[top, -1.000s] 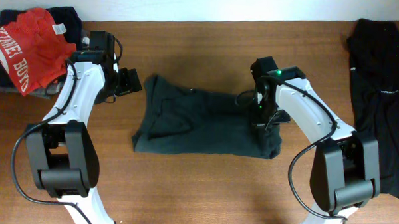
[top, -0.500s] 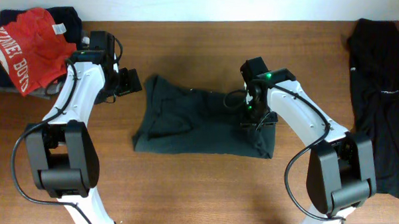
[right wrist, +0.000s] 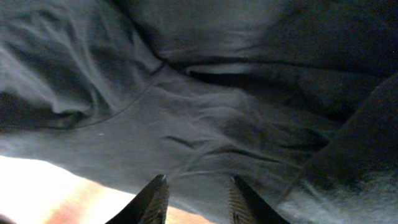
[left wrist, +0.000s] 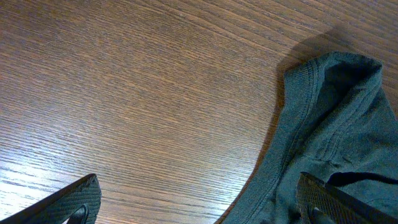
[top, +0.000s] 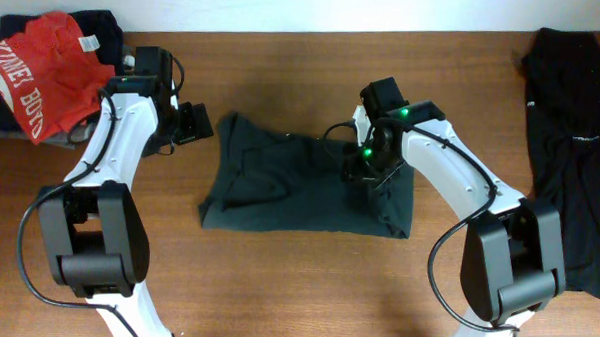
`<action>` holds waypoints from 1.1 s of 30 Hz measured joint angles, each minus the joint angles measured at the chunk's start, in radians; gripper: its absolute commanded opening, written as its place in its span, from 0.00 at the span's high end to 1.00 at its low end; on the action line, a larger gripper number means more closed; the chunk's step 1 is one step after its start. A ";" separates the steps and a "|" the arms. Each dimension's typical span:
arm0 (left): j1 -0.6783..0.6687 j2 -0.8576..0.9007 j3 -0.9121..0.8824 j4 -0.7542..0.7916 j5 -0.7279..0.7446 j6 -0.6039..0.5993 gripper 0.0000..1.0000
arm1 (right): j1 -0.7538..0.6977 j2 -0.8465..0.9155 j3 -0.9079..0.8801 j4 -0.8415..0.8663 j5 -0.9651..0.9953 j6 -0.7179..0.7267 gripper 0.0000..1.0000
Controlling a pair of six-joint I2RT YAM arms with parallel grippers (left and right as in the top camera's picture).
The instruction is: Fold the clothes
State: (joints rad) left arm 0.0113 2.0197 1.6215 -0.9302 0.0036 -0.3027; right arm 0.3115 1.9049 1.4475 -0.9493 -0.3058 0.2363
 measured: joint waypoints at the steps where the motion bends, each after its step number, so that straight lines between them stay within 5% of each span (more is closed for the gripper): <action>1: 0.000 0.000 0.000 0.000 0.000 0.000 0.01 | -0.003 0.000 0.009 -0.011 -0.007 0.003 0.74; 12: 0.000 0.000 0.000 0.000 0.000 0.000 0.01 | -0.173 -0.050 0.272 -0.211 0.081 0.002 0.96; 18: 0.000 0.000 0.000 0.000 0.000 0.000 0.01 | -0.336 -0.072 0.252 -0.202 0.109 -0.019 0.96; 33: 0.000 0.000 0.000 0.000 0.000 0.000 0.01 | -0.340 -0.030 -0.142 0.260 -0.053 0.001 0.96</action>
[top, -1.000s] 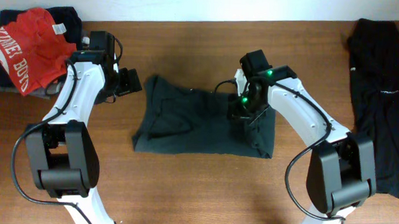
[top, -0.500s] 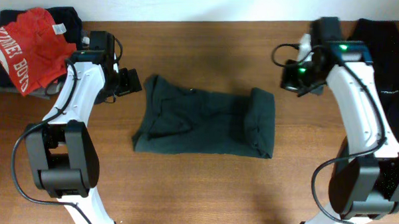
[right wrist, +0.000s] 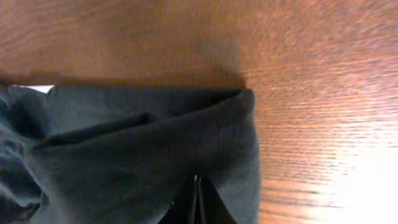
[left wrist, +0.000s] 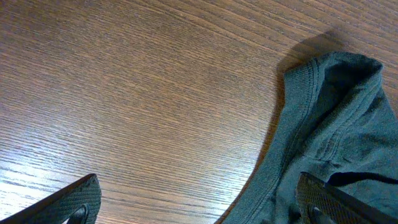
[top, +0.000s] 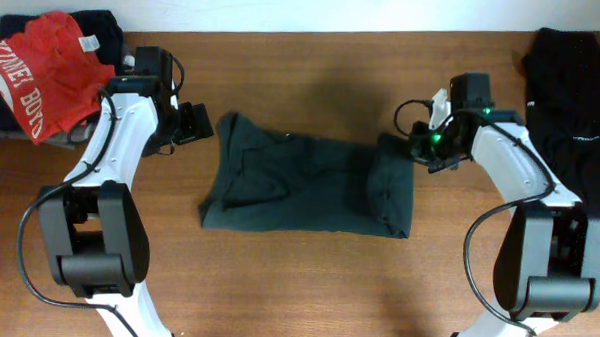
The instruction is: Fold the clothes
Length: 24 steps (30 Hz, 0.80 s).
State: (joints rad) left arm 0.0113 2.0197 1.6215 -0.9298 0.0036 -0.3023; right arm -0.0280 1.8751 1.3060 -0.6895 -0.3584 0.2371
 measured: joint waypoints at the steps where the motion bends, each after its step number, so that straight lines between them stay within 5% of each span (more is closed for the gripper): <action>1: 0.000 0.000 0.000 0.000 0.000 0.000 0.01 | 0.001 0.000 -0.013 0.021 -0.003 0.007 0.96; 13: 0.000 0.000 0.000 0.000 0.000 0.000 0.01 | 0.166 0.024 -0.052 0.193 -0.047 0.102 0.96; 24: 0.000 0.000 0.000 0.000 0.000 0.000 0.01 | 0.159 0.029 0.015 0.019 -0.016 0.129 0.96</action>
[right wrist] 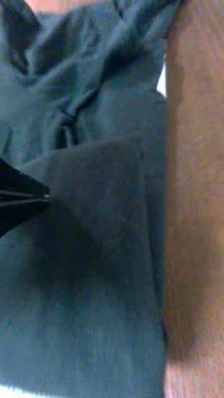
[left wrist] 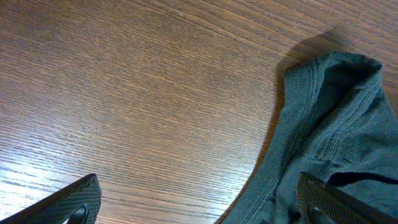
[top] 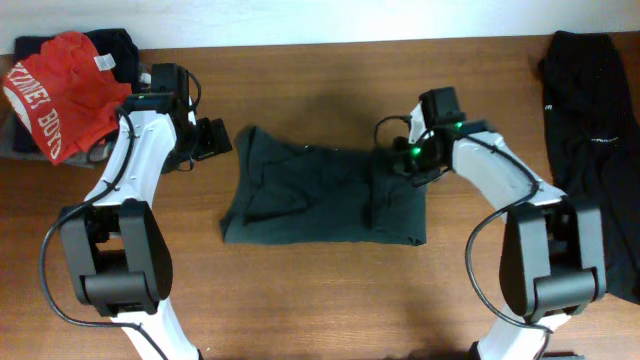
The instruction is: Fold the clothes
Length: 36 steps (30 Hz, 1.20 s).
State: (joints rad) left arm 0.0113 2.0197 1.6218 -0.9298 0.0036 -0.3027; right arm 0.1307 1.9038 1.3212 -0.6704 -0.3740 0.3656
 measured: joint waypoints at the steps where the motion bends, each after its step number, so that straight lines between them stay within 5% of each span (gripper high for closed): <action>1: 0.000 0.000 0.000 0.000 0.000 0.000 0.01 | -0.010 -0.004 0.023 -0.034 -0.018 -0.011 0.96; 13: 0.000 0.000 0.000 0.000 0.000 0.000 0.01 | -0.214 -0.103 0.122 -0.414 -0.391 -0.400 0.86; 28: 0.000 0.000 0.000 0.011 0.000 0.000 0.01 | -0.216 0.077 -0.245 -0.150 -0.724 -0.554 0.81; 36: 0.000 0.000 0.000 0.010 0.000 0.000 0.01 | -0.216 0.179 -0.276 -0.156 -0.778 -0.567 0.92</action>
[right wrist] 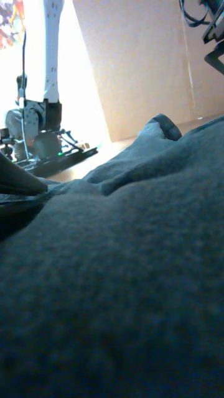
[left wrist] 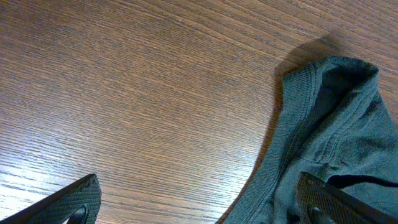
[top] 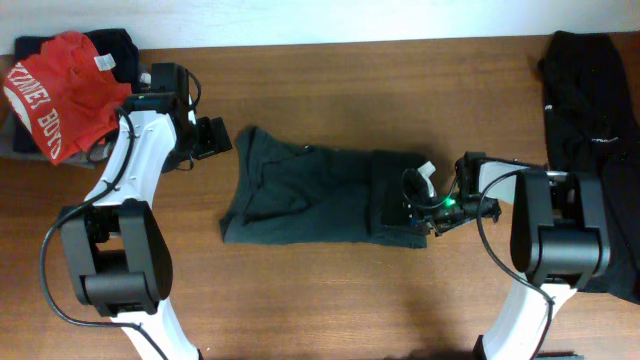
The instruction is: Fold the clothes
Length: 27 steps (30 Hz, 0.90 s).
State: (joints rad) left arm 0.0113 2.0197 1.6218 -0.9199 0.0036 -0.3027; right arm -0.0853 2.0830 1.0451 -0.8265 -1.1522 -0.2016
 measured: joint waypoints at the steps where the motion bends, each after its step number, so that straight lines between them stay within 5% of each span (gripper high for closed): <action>1: 0.000 0.000 0.000 0.000 0.000 0.000 0.01 | 0.000 0.000 0.000 -0.002 -0.002 0.001 0.93; 17: 0.000 0.000 0.000 -0.006 0.000 0.000 0.01 | 0.000 -0.166 0.138 -0.049 -0.005 0.071 0.83; 27: 0.000 0.000 0.000 -0.006 0.000 0.000 0.01 | 0.027 -0.146 0.060 0.019 0.014 0.075 0.77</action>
State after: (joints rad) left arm 0.0113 2.0197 1.6218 -0.9260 0.0036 -0.3027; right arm -0.0586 1.9366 1.1053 -0.8074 -1.1381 -0.1265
